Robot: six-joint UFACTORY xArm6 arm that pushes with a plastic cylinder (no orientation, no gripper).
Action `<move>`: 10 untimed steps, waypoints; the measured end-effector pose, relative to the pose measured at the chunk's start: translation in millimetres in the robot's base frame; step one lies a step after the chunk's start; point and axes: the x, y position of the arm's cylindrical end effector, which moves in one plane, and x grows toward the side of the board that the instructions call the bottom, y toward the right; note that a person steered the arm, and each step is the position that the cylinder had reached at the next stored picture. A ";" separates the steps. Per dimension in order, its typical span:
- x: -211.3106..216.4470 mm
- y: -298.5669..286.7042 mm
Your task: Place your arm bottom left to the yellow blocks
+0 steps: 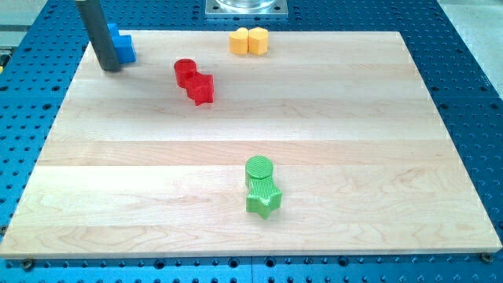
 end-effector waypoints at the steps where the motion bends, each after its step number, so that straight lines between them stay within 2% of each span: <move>1: 58.3 0.0; 2: 104.7 24.5; 3: 59.2 70.5; 4: 28.6 91.7; 6: -13.4 115.9; 8: -20.7 170.1; 10: -20.7 180.3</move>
